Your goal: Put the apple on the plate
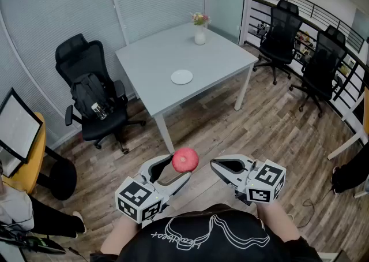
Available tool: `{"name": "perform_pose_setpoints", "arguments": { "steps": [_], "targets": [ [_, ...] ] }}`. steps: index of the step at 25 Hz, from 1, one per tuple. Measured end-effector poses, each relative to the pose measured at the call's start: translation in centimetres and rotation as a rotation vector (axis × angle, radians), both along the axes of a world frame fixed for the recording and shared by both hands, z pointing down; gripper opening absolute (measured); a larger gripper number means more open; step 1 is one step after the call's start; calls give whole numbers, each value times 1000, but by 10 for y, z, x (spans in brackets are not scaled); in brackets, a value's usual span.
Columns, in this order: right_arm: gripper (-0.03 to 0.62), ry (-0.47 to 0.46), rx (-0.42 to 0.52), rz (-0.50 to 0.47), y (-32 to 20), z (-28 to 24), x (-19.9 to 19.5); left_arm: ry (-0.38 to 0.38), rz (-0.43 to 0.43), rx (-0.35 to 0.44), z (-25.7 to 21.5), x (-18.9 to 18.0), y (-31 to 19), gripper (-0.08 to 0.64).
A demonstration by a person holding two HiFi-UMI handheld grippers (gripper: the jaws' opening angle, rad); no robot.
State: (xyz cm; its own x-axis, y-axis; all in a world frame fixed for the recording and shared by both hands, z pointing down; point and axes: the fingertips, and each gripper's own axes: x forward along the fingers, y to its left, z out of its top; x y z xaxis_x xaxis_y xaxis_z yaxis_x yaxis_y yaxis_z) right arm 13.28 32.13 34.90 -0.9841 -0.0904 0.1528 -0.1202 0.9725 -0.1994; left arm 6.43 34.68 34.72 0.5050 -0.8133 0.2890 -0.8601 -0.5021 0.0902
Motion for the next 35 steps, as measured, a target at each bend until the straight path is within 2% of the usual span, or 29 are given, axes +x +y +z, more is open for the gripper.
{"name": "perform_pose_setpoints", "arguments": {
  "steps": [13, 17, 22, 27, 30, 35],
  "targets": [
    [7, 40, 0, 27, -8, 6, -32, 20, 20, 20, -1, -29, -9, 287],
    [8, 34, -18, 60, -15, 9, -39, 38, 25, 19, 2, -40, -14, 287],
    [8, 87, 1, 119, -31, 20, -34, 53, 35, 9, 7, -41, -26, 287],
    [8, 123, 14, 88, -47, 31, -37, 53, 37, -1, 13, -40, -43, 287],
    [8, 92, 25, 91, -65, 30, -46, 50, 27, -10, 18, -48, -59, 287],
    [9, 23, -13, 79, -119, 27, -56, 70, 3, -19, 22, -61, -110, 287]
  ]
}}
